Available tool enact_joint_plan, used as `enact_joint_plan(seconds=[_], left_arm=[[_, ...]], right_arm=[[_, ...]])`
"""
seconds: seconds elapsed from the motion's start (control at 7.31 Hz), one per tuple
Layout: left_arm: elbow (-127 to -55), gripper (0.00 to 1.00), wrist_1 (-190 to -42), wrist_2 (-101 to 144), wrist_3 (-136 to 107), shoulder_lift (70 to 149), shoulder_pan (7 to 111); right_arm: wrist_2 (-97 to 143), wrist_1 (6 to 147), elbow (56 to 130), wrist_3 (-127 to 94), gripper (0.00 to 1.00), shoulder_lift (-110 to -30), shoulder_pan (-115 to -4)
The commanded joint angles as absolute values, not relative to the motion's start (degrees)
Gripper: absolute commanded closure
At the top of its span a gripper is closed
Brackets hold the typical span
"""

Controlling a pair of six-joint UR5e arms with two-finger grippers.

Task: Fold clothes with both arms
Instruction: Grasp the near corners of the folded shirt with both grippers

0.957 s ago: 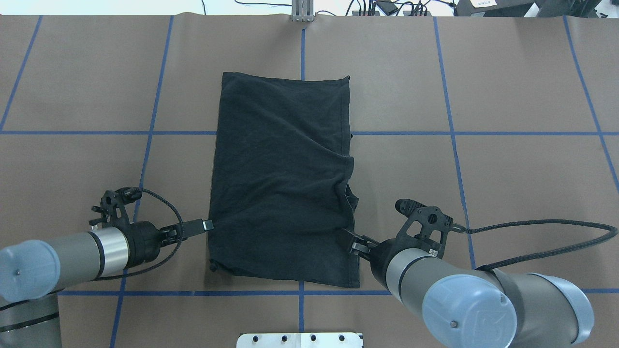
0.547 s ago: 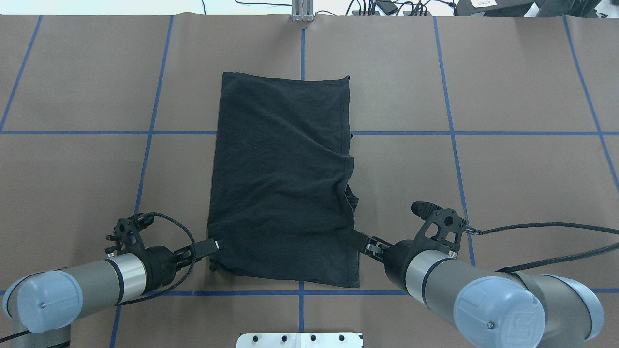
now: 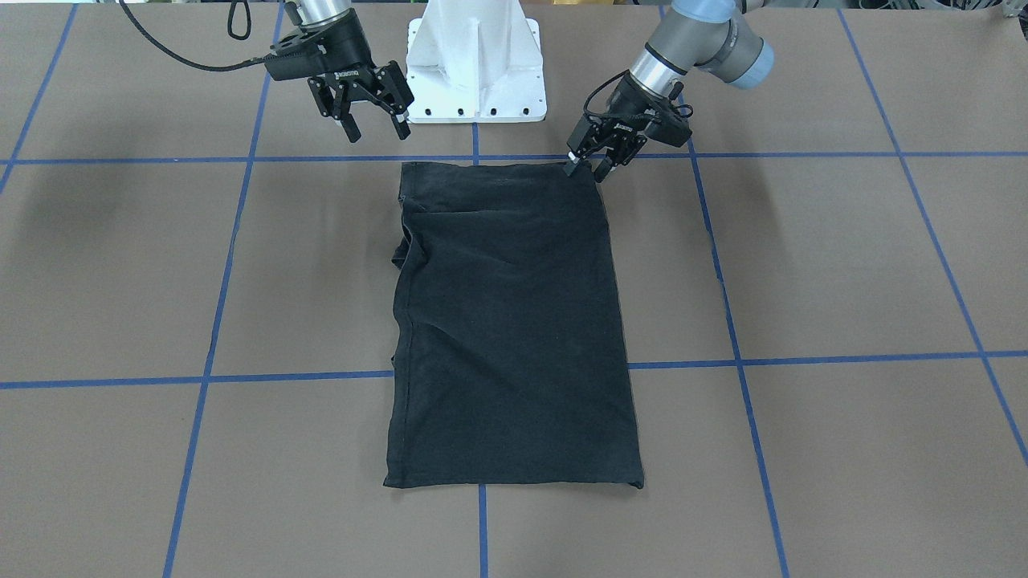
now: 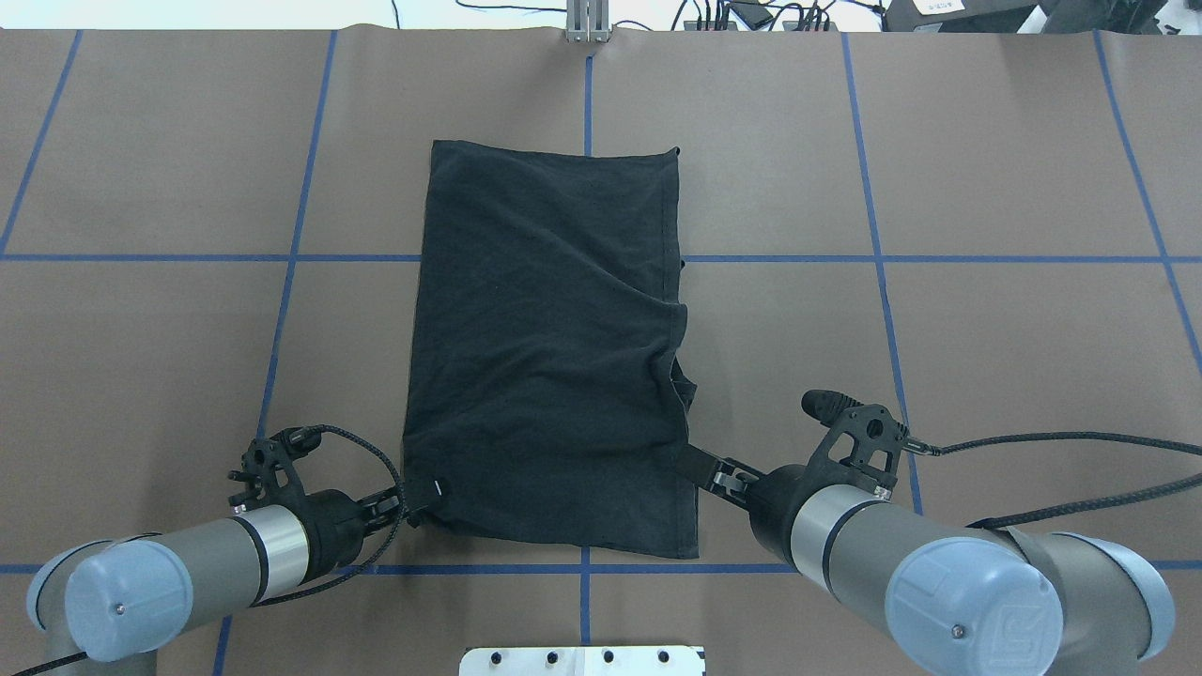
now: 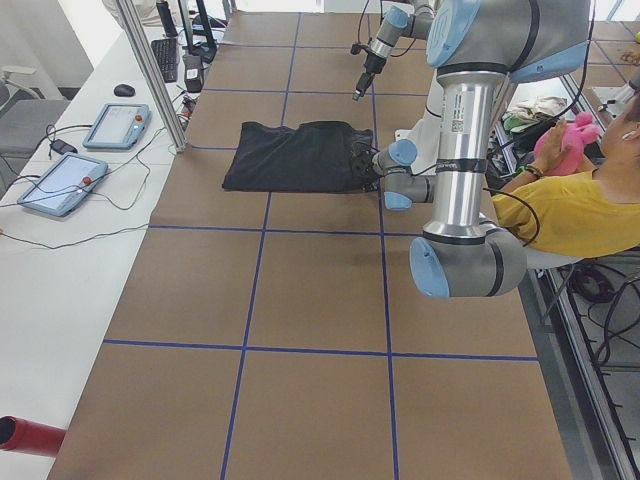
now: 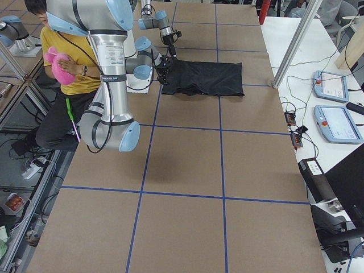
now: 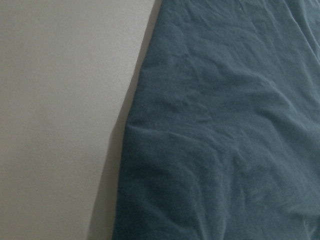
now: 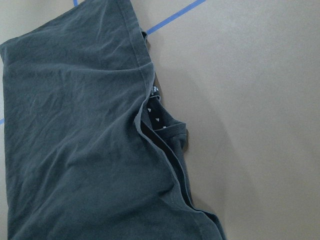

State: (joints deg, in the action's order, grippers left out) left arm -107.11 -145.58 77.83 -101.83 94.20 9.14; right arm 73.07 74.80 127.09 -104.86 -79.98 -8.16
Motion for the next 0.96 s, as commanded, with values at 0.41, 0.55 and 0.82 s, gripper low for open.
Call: enact_joint_plan(seconds=[0.41,0.55,0.82], left_arm=[[-107.14,0.52,-145.37,77.78,-101.78,93.96,7.3],[-107.14,0.66,-145.37,77.78,-101.78,93.96,7.12],[-107.14,1.0,-145.37,77.7,-101.78,93.96,7.03]], right_arm=[[73.12,74.79,127.18,-104.85,0.01,-79.8,-8.35],[73.12,74.79,127.09,-104.85,0.01,-79.8,-8.44],[73.04,75.14,127.0,-104.85,0.01,-79.54,-8.7]])
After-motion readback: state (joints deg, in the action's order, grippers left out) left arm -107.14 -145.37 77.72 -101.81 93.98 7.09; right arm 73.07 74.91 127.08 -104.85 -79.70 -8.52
